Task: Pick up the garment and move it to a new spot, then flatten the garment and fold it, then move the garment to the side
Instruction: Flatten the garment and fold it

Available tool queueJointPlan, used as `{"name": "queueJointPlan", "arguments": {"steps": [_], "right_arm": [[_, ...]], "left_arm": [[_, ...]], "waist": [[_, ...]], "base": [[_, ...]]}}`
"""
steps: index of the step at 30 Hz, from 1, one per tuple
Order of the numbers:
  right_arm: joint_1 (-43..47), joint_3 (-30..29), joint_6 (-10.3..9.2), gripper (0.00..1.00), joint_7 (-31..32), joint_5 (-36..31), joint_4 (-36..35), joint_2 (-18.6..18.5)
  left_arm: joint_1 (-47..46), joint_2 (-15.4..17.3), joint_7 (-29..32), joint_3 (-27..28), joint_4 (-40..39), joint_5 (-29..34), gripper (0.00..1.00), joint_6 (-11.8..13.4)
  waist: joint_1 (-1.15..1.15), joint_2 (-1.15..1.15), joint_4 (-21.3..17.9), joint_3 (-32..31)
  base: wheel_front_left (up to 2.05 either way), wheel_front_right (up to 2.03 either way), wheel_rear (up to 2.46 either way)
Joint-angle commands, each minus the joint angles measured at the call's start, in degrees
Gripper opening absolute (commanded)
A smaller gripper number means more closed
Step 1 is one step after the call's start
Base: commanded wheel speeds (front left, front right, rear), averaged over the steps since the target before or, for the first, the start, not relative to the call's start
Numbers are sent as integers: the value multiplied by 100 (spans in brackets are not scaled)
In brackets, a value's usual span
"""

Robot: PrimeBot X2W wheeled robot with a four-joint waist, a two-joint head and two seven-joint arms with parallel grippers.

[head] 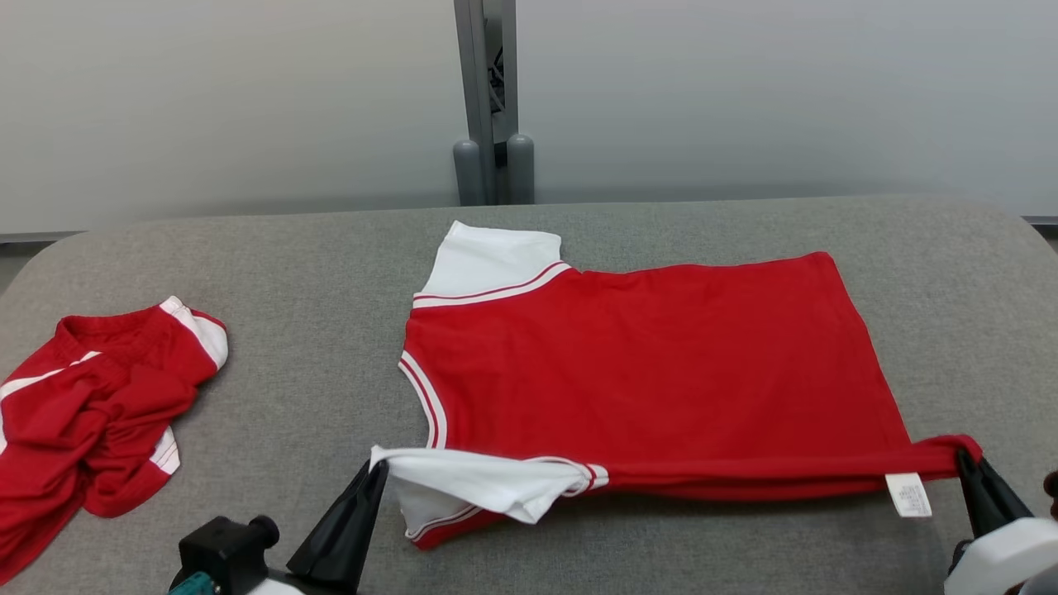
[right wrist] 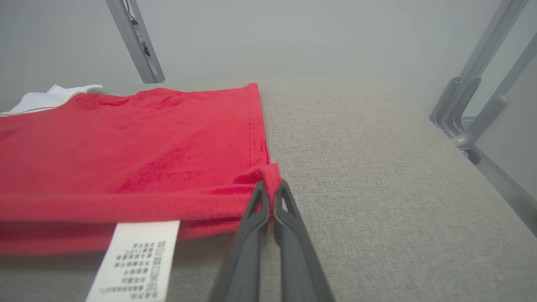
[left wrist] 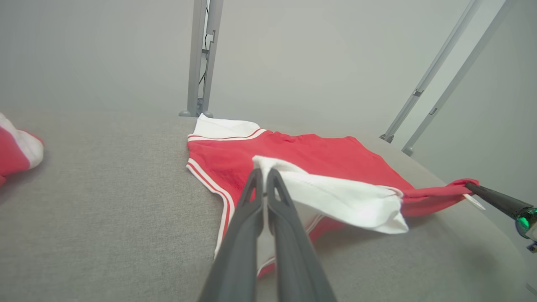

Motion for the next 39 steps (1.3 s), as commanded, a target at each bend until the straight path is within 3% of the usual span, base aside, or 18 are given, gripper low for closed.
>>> {"name": "queueJointPlan", "arguments": {"steps": [1, 8, 10, 14, 17, 19, 21, 22, 23, 24, 25, 26, 34, 39], "right_arm": [[-198, -66, -14, 0, 86, -36, 87, 9], [-1113, -177, -14, 0, 278, -303, 752, 136], [-1370, -128, -14, 11, 239, -349, 998, 189], [-1972, 5, -13, 11, 72, -388, 1641, 264], [-2275, 103, -13, 22, -62, -403, 2008, 272], [-2470, 160, -13, 43, -184, -409, 2234, 274], [-2633, 226, -13, 87, -308, -438, 2423, 268], [-2713, 249, -13, 100, -363, -435, 2514, 269], [-2785, 277, -13, 100, -418, -439, 2602, 272], [-2845, 304, -13, 100, -470, -444, 2682, 275], [-2902, 322, -13, 100, -511, -436, 2767, 282], [-2955, 350, -13, 100, -548, -412, 2841, 294], [-2871, 341, -12, 100, -777, -383, 2685, 207], [-2280, 166, -10, 100, -768, -319, 2119, 186]], "left_arm": [[-251, -37, -41, -13, 164, 61, 0, -11], [-1139, -174, -130, -196, 1075, 268, 0, -178], [-1371, -228, -203, -194, 1321, 287, 0, -211], [-1959, -323, -428, -323, 1971, 511, 0, -256], [-2296, -373, -543, -408, 2357, 638, 0, -299], [-2518, -400, -642, -460, 2608, 739, 0, -320], [-2719, -401, -724, -517, 2830, 883, 0, -319], [-2801, -405, -747, -548, 2951, 922, 0, -326], [-2864, -419, -761, -563, 3073, 953, 0, -323], [-2919, -454, -767, -562, 3187, 940, 22, -317], [-2979, -473, -772, -564, 3287, 937, 80, -313], [-3046, -481, -779, -566, 3383, 953, 100, -298], [-2931, -589, -912, -351, 3555, 898, 100, -7], [-2289, -870, -797, -115, 3273, 331, 100, 10]], "waist": [[0, 0, -14, 81], [0, 0, -65, 397], [0, 0, -73, 506], [0, 0, -41, 755], [0, 0, -25, 885], [0, 0, -14, 959], [0, 0, -11, 1019], [0, 0, -16, 1048], [0, 0, -24, 1073], [0, 0, -29, 1083], [0, 0, -37, 1091], [0, 0, -45, 1098], [0, 0, -86, 934], [0, 0, -91, 757]], "base": [[0, 0, 0], [0, 0, 0], [0, 0, 0], [0, 0, 0], [0, 0, 0], [0, 0, 0], [0, 0, 0], [0, 0, 0], [0, 0, 0], [0, 0, 0], [0, 0, 0], [0, 0, 0], [0, 0, 0], [0, 0, 0]]}}
